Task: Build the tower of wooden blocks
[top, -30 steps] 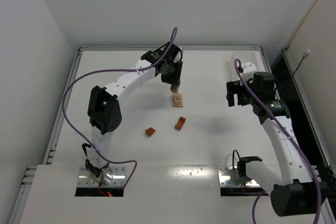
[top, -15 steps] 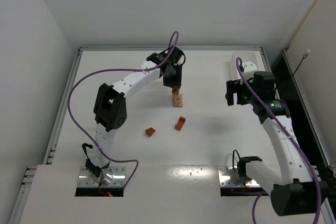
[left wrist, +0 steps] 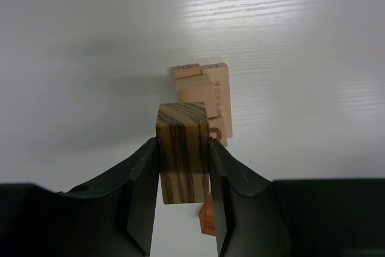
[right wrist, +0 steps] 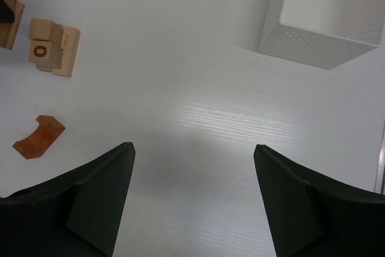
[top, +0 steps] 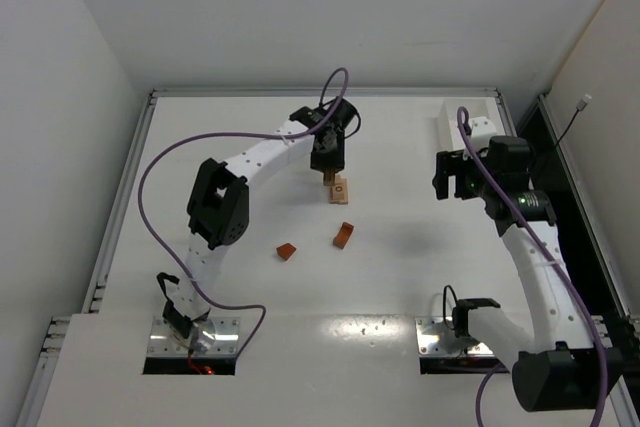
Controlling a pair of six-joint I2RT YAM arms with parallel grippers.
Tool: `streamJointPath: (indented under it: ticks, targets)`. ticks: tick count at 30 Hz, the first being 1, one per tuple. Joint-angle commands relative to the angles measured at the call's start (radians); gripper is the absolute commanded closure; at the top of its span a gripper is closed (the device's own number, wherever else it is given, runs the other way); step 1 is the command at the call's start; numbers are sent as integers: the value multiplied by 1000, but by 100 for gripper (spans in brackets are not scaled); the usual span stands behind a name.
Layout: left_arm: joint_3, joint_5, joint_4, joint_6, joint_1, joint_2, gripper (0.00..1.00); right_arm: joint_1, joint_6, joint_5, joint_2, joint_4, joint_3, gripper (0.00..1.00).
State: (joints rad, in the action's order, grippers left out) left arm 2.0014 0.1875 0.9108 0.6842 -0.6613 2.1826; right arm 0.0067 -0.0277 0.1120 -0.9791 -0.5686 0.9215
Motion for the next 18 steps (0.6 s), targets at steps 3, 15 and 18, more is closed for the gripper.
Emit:
streamJointPath:
  ticks: [3, 15, 18]
  targets:
    - [43, -3, -3, 52, -32, -14, 100, -20, -31, 26, 28, 41, -15, 23]
    - [53, -25, -30, 94, -41, 5, 100, -50, -49, 54, 56, 32, -33, 23]
    - [63, -25, -39, 94, -41, 14, 100, -59, -49, 63, 56, 32, -33, 23]
